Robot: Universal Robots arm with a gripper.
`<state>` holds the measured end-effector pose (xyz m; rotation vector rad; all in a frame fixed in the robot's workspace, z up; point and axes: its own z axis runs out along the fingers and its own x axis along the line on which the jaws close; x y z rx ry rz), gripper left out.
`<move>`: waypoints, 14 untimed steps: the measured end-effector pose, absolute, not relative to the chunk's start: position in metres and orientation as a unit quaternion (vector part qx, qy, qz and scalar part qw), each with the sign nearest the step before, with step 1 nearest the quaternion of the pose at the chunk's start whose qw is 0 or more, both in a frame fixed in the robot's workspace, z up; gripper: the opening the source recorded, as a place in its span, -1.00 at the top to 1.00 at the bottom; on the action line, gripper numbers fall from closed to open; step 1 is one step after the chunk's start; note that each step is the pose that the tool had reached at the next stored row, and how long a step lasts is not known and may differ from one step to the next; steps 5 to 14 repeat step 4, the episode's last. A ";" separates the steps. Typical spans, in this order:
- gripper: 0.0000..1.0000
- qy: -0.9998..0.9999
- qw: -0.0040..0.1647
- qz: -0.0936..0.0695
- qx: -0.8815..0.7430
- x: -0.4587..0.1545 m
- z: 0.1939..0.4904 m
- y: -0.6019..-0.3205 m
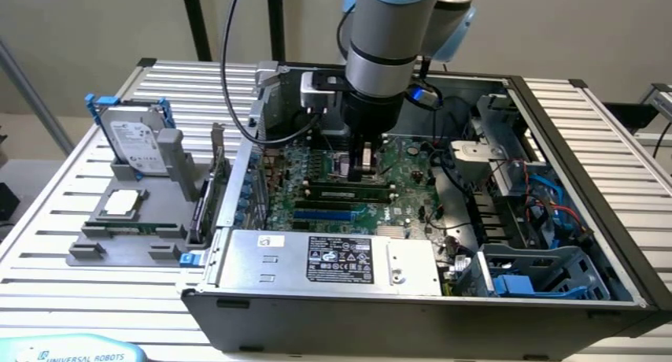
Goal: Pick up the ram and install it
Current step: 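Press down the ram until it locks into place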
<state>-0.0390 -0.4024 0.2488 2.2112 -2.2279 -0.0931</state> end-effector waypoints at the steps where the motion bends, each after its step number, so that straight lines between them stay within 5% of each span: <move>1: 0.79 -0.709 0.001 -0.030 0.704 -0.039 0.249 -0.402; 14: 0.79 -0.709 0.001 -0.030 0.704 -0.039 0.249 -0.402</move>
